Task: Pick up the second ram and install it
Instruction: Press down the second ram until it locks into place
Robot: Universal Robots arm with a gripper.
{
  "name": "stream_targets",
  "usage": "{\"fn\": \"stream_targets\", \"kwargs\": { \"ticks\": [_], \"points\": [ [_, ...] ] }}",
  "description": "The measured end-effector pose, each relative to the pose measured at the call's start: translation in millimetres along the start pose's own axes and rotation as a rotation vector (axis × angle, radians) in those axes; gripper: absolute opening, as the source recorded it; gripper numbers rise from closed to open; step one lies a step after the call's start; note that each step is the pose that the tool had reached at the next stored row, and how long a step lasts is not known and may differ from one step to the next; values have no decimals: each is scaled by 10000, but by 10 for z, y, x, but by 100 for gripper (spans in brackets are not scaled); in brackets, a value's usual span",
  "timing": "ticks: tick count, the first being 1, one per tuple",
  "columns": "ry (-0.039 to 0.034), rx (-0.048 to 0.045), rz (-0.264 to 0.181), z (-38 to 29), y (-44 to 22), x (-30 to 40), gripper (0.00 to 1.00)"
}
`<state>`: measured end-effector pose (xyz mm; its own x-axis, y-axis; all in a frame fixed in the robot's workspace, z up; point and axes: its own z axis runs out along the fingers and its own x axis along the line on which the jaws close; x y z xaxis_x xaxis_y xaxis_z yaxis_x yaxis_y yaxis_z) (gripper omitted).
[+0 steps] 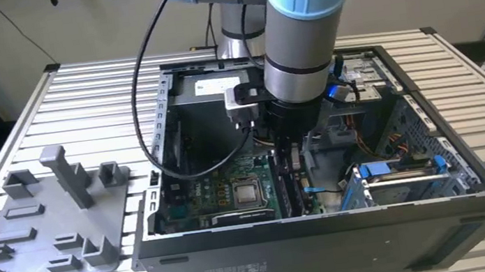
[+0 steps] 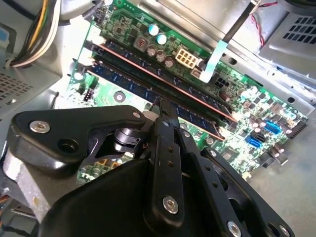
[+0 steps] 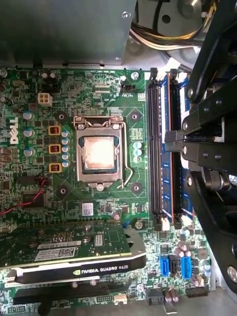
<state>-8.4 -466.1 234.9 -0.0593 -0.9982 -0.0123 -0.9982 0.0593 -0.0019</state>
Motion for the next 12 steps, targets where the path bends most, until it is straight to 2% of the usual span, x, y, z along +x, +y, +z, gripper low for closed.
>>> {"fn": "stream_targets", "kwargs": {
  "ticks": [4, 12],
  "points": [
    [1, -1, 12, 31, 43, 10, 11],
    [17, -6, 16, 135, 46, 14, 11]
  ]
}}
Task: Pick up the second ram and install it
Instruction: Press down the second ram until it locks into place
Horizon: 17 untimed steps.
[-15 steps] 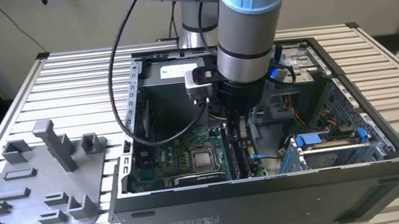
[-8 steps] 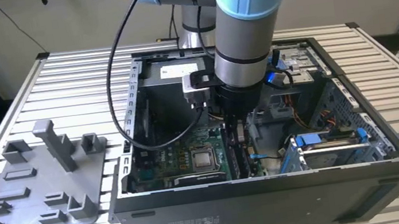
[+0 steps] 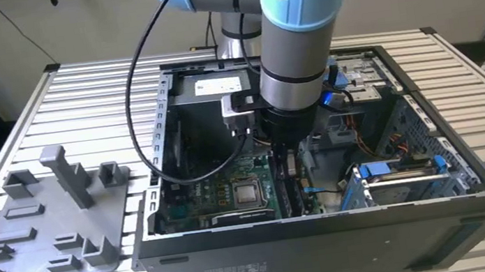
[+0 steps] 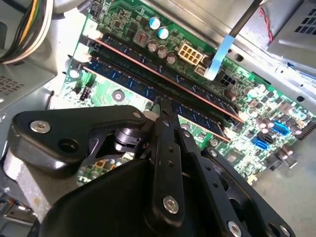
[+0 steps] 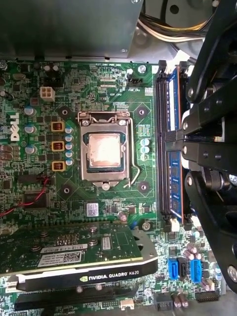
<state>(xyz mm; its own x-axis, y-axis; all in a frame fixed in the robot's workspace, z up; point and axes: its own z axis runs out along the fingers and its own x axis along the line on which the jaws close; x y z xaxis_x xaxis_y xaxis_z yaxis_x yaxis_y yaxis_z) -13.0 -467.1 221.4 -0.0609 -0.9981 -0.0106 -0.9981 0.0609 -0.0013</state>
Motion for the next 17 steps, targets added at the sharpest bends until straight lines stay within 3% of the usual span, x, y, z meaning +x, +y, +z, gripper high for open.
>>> {"fn": "stream_targets", "kwargs": {
  "ticks": [5, 8, 17],
  "points": [
    [-7, 3, 2, 25, -1, -3, 11],
    [-39, 9, 2, -14, -1, -6, 11],
    [-16, 5, 2, -211, 0, -4, 11]
  ]
}}
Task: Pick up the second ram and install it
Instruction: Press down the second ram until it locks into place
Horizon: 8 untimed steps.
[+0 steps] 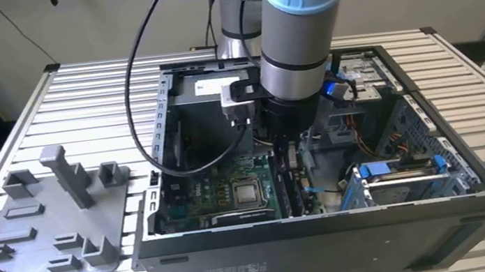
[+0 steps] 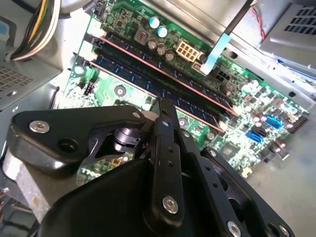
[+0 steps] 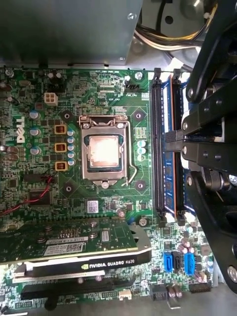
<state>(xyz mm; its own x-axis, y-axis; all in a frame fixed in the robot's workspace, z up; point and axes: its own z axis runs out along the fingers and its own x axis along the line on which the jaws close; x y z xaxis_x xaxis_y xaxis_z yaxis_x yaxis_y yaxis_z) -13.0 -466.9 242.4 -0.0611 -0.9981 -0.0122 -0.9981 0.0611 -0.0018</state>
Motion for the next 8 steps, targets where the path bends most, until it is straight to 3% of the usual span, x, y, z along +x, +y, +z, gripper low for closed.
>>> {"fn": "stream_targets", "kwargs": {
  "ticks": [8],
  "points": [
    [1, 0, 0, -192, 0, -2, 11]
  ]
}}
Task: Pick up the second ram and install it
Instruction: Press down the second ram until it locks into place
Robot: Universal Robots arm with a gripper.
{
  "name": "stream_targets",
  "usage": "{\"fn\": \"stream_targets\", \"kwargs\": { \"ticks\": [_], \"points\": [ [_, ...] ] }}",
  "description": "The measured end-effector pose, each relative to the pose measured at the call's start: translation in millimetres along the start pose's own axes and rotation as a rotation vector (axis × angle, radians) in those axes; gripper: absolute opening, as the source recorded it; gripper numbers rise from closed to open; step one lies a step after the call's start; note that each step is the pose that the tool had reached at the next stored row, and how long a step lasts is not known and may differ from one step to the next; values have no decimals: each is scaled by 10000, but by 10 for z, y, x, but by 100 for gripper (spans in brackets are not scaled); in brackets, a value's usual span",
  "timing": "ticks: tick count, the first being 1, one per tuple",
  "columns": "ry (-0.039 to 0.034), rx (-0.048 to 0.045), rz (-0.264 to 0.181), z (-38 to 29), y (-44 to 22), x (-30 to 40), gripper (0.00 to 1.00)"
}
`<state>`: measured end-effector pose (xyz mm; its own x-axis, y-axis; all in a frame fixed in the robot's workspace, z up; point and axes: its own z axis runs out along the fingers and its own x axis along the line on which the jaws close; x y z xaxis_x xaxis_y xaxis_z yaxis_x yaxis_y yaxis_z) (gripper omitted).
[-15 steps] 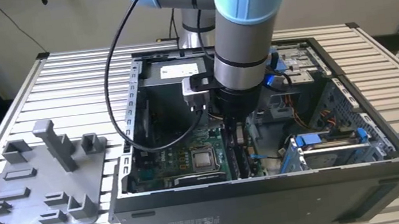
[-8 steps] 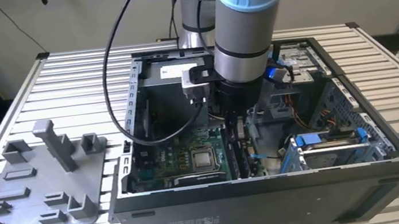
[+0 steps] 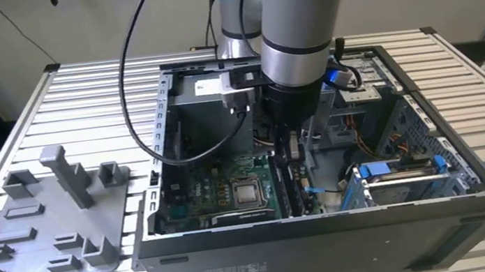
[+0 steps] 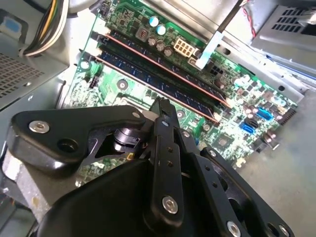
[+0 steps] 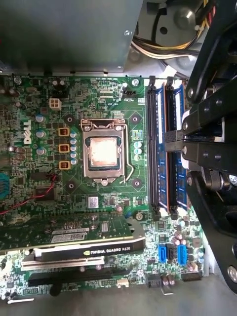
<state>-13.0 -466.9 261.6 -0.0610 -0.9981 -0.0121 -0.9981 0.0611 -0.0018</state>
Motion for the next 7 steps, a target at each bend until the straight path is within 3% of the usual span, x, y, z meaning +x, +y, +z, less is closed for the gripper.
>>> {"fn": "stream_targets", "kwargs": {
  "ticks": [7],
  "points": [
    [-1, 0, 0, -13, 0, 0, 11]
  ]
}}
